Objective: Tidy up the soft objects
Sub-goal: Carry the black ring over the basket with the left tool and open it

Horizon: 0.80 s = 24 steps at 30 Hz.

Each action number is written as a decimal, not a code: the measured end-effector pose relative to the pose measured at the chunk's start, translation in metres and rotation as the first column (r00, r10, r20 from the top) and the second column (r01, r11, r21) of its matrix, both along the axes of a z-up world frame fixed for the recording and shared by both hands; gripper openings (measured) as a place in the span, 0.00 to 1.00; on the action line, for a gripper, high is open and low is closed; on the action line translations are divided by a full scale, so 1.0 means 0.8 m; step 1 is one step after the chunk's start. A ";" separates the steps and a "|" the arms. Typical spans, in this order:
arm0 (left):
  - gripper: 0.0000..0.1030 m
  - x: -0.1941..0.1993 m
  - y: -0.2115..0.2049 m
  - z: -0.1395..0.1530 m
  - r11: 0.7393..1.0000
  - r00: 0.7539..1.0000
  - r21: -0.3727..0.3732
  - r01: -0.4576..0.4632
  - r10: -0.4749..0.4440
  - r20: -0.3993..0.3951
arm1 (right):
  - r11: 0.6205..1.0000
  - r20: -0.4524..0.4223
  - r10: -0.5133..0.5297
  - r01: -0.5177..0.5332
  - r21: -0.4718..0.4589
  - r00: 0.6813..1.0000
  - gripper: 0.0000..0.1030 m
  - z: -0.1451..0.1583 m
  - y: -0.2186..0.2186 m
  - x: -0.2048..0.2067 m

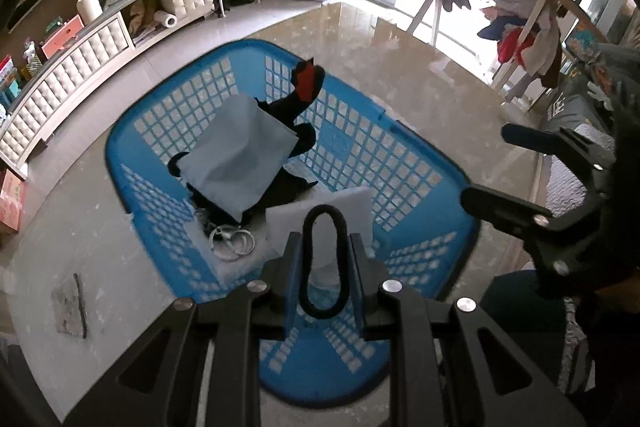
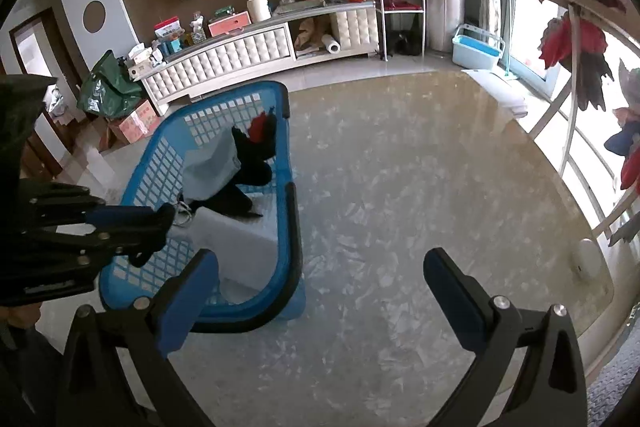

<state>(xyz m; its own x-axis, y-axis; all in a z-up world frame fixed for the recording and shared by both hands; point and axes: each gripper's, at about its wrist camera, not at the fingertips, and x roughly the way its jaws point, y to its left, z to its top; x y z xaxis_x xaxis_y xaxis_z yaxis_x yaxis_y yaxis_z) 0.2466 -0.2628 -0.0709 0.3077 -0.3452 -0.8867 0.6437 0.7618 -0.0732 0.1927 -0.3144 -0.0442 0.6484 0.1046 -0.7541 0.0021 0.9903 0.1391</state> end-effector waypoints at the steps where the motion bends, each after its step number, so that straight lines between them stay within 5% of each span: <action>1: 0.19 0.003 -0.004 -0.004 1.000 1.000 0.007 0.001 -0.001 -0.003 | 1.000 -0.005 -0.001 0.001 0.004 1.000 1.00 -0.001 -0.001 0.001; 11: 0.24 0.020 -0.016 -0.032 0.999 1.000 0.034 -0.017 0.018 -0.021 | 0.999 -0.014 -0.001 0.001 0.036 1.000 1.00 -0.007 -0.017 -0.002; 14: 0.40 0.018 -0.020 -0.034 0.999 1.000 0.047 -0.015 0.016 -0.006 | 0.999 -0.025 0.001 0.000 0.041 1.000 1.00 -0.011 -0.019 -0.003; 18: 0.81 0.018 -0.018 -0.033 0.998 0.999 0.051 -0.035 0.034 0.010 | 0.998 -0.031 0.012 -0.010 0.063 0.999 1.00 -0.011 -0.021 -0.005; 24: 0.89 0.014 -0.009 -0.023 0.997 0.999 0.060 -0.038 0.036 0.031 | 0.996 -0.036 0.023 -0.020 0.084 0.999 1.00 -0.009 -0.021 -0.008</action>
<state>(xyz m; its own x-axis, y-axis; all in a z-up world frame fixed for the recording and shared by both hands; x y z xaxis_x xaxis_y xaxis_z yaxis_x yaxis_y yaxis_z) 0.2576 -0.2696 -0.0894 0.3457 -0.2791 -0.8959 0.6164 0.7874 -0.0075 0.1861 -0.3315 -0.0512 0.6172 0.1822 -0.7654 -0.0127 0.9750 0.2218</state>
